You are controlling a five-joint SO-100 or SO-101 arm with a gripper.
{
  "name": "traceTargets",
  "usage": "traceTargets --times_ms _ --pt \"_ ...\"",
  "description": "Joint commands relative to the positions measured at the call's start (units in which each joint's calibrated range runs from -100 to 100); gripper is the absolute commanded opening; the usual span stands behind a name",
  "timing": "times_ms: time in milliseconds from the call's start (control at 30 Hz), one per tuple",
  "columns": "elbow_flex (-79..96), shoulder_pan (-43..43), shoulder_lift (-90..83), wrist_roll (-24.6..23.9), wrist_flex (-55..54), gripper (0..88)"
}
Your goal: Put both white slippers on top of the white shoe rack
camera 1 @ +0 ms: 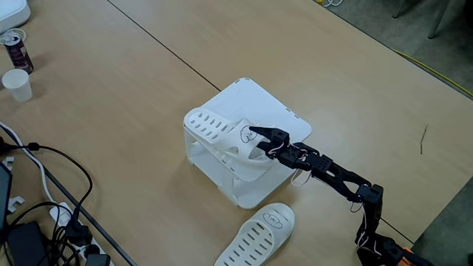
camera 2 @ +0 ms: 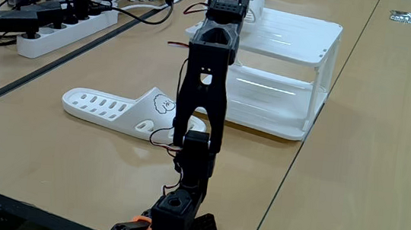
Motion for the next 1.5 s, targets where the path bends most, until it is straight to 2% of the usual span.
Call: traceTargets --times_ms 0,500,900,1133,1467 --pt "-2.5 0.0 -2.2 0.4 -0.2 19.0" --pt "-0.2 -6.2 -2.2 0.4 -0.2 19.0" --pt "13.4 -1.6 -9.5 0.4 -0.3 18.6" --pt "13.4 1.6 -10.7 0.4 -0.5 18.6" --pt "14.1 1.0 -12.8 0.4 -0.3 18.8"
